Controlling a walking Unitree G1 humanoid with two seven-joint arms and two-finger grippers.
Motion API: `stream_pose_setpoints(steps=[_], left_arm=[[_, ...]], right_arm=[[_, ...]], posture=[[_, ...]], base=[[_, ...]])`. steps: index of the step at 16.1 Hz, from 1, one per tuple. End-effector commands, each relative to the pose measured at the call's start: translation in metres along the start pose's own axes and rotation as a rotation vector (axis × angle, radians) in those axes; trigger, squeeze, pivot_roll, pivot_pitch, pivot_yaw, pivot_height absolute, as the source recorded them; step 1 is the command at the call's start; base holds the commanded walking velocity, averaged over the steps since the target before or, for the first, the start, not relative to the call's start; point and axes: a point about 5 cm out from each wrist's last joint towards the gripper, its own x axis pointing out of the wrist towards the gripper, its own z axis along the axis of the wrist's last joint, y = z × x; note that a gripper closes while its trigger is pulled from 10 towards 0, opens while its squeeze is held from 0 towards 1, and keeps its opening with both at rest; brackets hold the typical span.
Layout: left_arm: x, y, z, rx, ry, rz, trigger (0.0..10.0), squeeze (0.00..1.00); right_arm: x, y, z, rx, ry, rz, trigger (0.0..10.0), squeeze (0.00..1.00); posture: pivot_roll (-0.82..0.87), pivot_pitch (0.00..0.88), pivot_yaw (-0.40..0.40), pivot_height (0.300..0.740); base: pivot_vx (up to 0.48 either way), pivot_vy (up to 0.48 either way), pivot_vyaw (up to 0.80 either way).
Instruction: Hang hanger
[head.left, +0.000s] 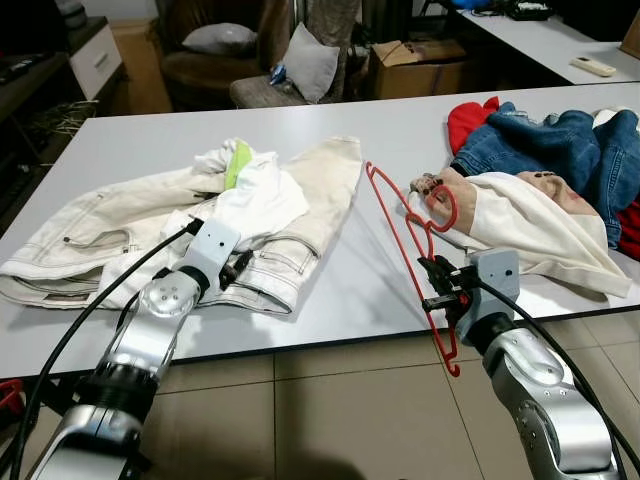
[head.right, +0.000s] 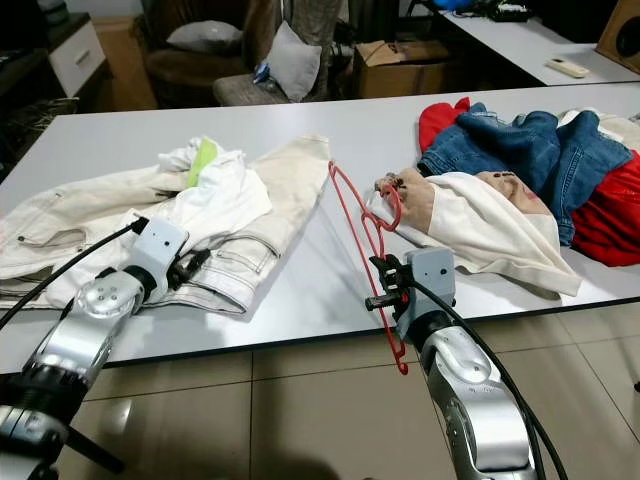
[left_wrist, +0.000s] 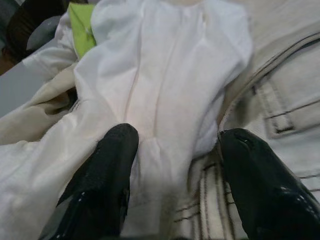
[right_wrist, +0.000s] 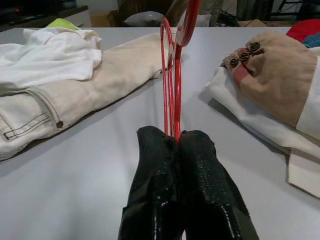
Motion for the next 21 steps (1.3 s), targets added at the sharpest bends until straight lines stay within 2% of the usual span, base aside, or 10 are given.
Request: stream_pose_setpoints(steps=[1,2,6,15,16,18,20,21], left_arm=[[0.001,0.006,-0.002,0.001,0.017,0.031,0.0,0.0],[0.003,0.008,-0.003,-0.023,0.017,0.026,0.0,0.0],[0.005,0.005,-0.004,-0.017,-0.004,-0.016,0.0,0.0],[0.007,0.015,0.001,-0.12,-0.047,0.003,0.0,0.0],[0.006,0.016,0.002,-0.144,-0.055,-0.004,0.0,0.0],[0.006,0.016,0.005,-0.25,-0.086,-0.024,0.0,0.0],[0.005,0.015,0.018,-0.415,-0.148,-0.108,0.0,0.0],[0.004,0.015,0.023,-0.457,-0.17,-0.142,0.0,0.0]], right_arm=[[-0.003,0.0,0.005,-0.009,-0.014,-0.005,10.0,0.0],[-0.005,-0.001,0.005,-0.012,-0.015,-0.006,10.0,0.0],[-0.001,-0.003,0.008,-0.017,-0.024,-0.002,10.0,0.0],[-0.002,0.002,0.007,-0.016,-0.011,0.032,10.0,0.0],[-0.003,0.001,0.006,-0.015,-0.008,0.029,10.0,0.0],[-0.003,0.001,0.005,-0.015,-0.008,0.025,10.0,0.0],[-0.006,0.001,0.006,-0.01,-0.015,0.011,10.0,0.0],[-0.007,0.0,0.007,-0.007,-0.017,0.008,10.0,0.0]], posture=[[-0.09,0.0,0.062,0.74],[-0.1,0.0,0.061,0.74],[-0.09,0.0,0.052,0.74],[-0.08,0.0,0.037,0.74],[-0.08,0.0,0.04,0.74],[-0.09,0.0,0.051,0.74],[-0.1,0.0,0.066,0.74],[-0.1,0.0,0.066,0.74]], base=[[0.0,0.0,0.0],[0.0,0.0,0.0],[0.0,0.0,0.0],[0.0,0.0,0.0],[0.0,0.0,0.0],[0.0,0.0,0.0],[0.0,0.0,0.0],[0.0,0.0,0.0]])
